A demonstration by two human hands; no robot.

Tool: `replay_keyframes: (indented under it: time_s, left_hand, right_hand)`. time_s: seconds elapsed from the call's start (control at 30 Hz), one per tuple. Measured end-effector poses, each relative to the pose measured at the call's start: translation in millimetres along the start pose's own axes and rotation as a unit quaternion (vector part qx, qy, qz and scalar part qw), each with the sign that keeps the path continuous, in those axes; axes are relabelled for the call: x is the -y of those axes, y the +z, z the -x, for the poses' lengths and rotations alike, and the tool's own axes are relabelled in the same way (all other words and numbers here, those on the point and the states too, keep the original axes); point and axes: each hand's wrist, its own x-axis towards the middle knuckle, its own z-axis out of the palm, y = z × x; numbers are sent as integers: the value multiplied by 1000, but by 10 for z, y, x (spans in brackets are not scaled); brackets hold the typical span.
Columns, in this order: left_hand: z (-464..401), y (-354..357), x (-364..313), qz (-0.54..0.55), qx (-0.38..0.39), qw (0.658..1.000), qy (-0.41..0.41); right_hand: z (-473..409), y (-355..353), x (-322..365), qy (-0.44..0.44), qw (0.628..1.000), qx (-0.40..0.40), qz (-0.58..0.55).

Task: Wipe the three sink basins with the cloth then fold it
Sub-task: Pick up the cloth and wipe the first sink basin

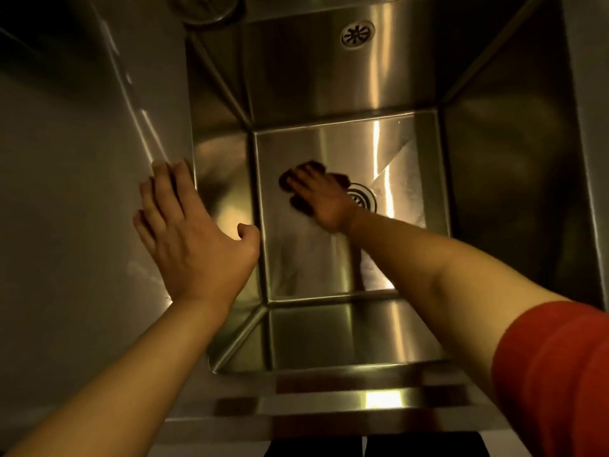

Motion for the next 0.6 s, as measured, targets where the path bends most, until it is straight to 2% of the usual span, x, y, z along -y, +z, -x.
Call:
replay_keyframes:
  time_s: [0.1, 0.2, 0.27, 0.37, 0.47, 0.6]
  left_hand:
    - [-2, -10, -10, -6, -2, 1000, -5]
    - [-13, -8, -4, -5, 1, 1000, -1]
    - [-17, 1, 1, -1, -3, 1000, 0]
    - [-23, 4, 13, 6, -10, 1000, 0]
    - [-26, 25, 28, 6, -13, 1000, 1]
    - [-30, 41, 43, 15, -18, 1000, 0]
  right_hand:
    - [151, -188, -587, 73, 997, -33, 12]
    - [537, -257, -1011, 148, 988, -49, -21]
    - [810, -221, -1092, 194, 980, -44, -17]
    - [1174, -51, -996, 230, 973, 4, -9]
    - [1521, 160, -872, 179, 980, 86, 31]
    - [1824, 350, -765, 8, 980, 173, 102]
